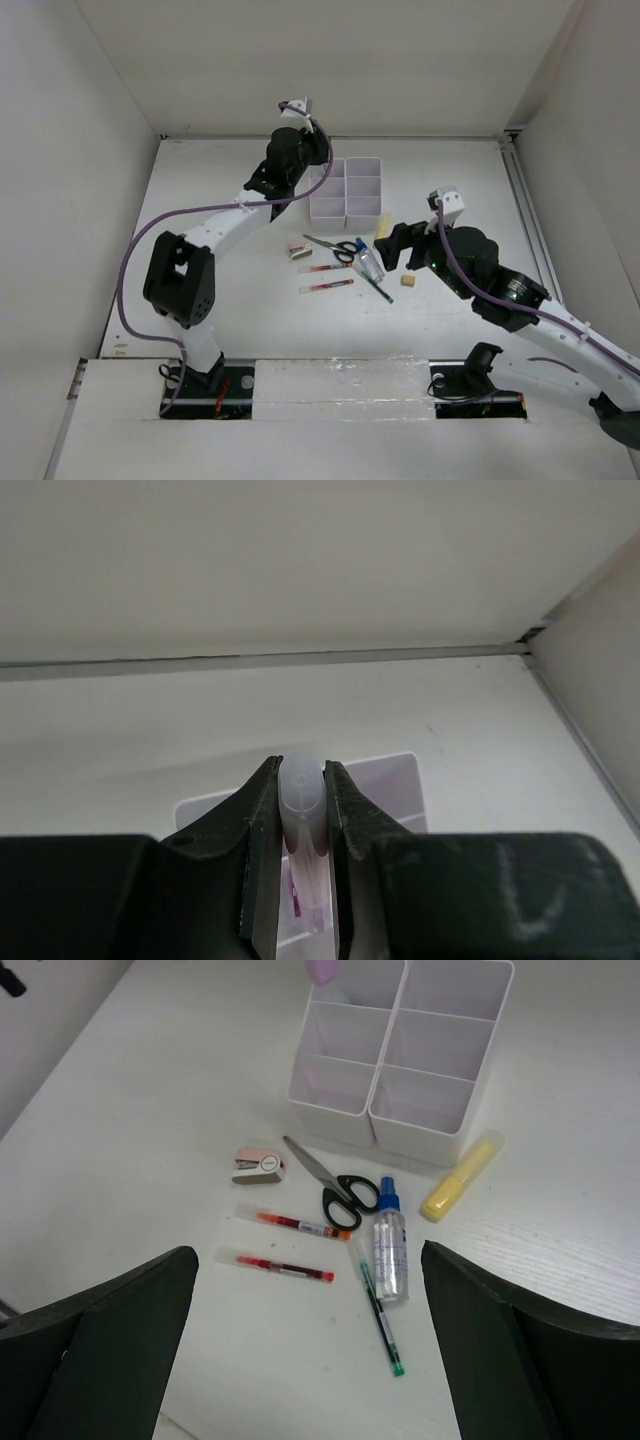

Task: Sort the stationery into containers
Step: Place the pen in the storage box.

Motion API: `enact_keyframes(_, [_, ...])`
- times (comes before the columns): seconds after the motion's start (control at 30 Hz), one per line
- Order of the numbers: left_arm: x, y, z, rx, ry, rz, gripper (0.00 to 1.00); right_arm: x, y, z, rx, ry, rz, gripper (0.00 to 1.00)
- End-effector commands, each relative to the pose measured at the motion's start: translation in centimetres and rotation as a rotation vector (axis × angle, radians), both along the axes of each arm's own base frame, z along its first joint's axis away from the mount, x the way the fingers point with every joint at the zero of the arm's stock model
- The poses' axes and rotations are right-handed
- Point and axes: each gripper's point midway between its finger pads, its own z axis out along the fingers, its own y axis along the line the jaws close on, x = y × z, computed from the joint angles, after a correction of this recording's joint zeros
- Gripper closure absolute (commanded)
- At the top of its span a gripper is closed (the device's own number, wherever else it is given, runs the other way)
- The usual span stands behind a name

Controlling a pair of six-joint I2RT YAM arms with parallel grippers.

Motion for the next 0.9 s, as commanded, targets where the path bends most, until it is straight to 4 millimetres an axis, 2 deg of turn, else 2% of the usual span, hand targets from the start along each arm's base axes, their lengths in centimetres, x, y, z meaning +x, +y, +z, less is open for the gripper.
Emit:
enact_keyframes(0.0, [2.8,1.0,3.3,0.002,-0.13,0.094,1.0,-0.5,-1.5,0.2,0.003,-0.006,-0.038,0.0])
enact_keyframes(0.03, [3.2,0.7,3.6,-0.004,-0.14,0.095,1.0,-0.6,-1.6,0.5,0.01,-0.011,-0.038,0.0])
enact_keyframes(0.1, [4.1,0.8,2.3,0.014,-0.13,0.123,1.0,-0.6,-2.1,0.6,0.014,-0.014,-0.047,0.0])
enact_keyframes(0.17, [4.4,0.9,2.4,0.003,-0.146,0.135,1.0,-0.7,-2.3,0.9,0.013,-0.024,-0.045,0.0])
enact_keyframes(0.23, [5.1,0.8,1.5,0.018,-0.143,0.145,1.0,-0.7,-2.3,0.9,0.013,-0.024,-0.045,0.0])
enact_keyframes(0.27, [5.1,0.8,1.8,0.012,-0.152,0.145,1.0,-0.7,-2.3,0.9,0.005,-0.028,-0.043,0.0])
enact_keyframes(0.3, [5.4,0.7,0.9,0.032,-0.143,0.144,1.0,-0.7,-2.3,0.9,0.005,-0.028,-0.043,0.0])
enact_keyframes(0.37, [5.7,0.7,0.9,0.025,-0.154,0.154,1.0,-0.7,-2.1,1.0,0.006,-0.036,-0.03,0.0])
enact_keyframes(0.4, [5.8,0.6,0.7,0.021,-0.16,0.155,1.0,-0.6,-2.0,0.3,-0.007,-0.021,-0.024,0.0])
enact_keyframes(0.47, [6.0,0.5,0.0,0.025,-0.154,0.154,1.0,-0.6,-1.8,0.5,-0.006,-0.029,-0.012,0.0])
enact_keyframes(0.53, [6.0,0.5,0.3,0.018,-0.165,0.155,1.0,-0.4,-1.2,-0.3,-0.018,-0.015,-0.001,0.0])
enact_keyframes(0.83, [6.8,0.8,-3.6,0.046,-0.108,0.192,1.0,-0.4,-0.6,-0.1,-0.013,-0.021,0.028,0.0])
enact_keyframes(0.87, [6.8,0.8,-3.3,0.041,-0.116,0.192,1.0,-0.4,-0.6,-0.1,-0.013,-0.021,0.028,0.0])
